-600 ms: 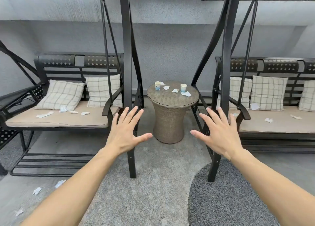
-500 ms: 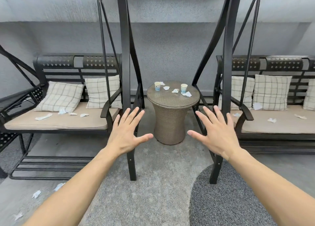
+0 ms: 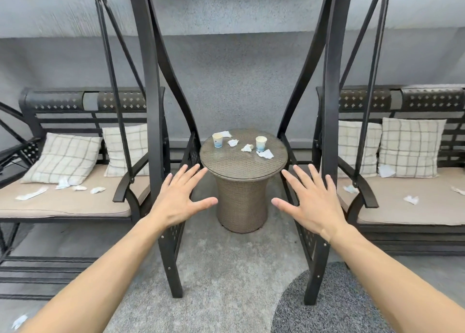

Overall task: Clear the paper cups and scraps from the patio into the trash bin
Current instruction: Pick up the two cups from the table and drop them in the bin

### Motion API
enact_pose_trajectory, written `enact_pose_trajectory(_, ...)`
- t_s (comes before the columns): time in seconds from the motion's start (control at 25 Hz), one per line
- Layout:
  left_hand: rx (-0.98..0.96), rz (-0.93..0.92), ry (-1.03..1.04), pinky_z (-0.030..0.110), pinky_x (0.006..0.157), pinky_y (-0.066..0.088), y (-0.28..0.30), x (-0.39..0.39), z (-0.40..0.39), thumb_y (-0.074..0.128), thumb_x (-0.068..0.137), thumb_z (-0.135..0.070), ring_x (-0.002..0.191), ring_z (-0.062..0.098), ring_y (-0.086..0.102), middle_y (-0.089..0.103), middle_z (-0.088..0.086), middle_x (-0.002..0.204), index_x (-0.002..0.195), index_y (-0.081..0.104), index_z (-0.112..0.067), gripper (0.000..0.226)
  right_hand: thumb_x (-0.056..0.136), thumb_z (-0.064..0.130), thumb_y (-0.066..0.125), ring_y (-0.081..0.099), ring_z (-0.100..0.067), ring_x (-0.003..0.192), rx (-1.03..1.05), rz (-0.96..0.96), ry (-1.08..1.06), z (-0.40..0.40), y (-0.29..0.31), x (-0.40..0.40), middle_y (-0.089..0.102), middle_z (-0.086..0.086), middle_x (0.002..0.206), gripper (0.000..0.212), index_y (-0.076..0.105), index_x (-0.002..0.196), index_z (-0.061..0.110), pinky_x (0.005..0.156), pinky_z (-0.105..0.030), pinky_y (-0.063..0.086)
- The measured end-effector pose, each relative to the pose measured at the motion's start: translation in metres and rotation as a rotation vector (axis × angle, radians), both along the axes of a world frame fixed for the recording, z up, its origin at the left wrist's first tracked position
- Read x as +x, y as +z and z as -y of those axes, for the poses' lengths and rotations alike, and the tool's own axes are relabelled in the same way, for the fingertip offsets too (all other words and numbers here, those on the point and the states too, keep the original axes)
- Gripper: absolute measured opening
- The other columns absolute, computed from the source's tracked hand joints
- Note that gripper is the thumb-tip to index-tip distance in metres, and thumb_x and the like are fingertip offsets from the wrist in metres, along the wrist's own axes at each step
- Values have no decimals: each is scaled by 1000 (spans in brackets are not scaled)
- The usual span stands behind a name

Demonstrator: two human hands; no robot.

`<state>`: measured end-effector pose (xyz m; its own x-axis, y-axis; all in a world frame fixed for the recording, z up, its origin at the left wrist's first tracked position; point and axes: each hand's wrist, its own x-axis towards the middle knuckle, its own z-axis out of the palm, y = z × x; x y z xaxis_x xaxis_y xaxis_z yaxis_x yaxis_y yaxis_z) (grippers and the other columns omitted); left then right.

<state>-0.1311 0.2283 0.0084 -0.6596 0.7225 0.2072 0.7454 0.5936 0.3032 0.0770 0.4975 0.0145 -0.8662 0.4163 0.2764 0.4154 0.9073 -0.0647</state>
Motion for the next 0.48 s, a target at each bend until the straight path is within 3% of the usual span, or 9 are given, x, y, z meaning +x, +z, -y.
enact_pose_trajectory(0.48, 19, 47, 5, 46, 120, -1, -42, -180, -82, 38, 68, -93, 146, -1, -13, -1, -25, 159, 148, -2, -53, 98, 74, 90, 14, -4, -19, 147, -76, 88, 23, -109, -38, -176, 8, 10, 160, 89, 9, 149, 43, 117, -52, 8)
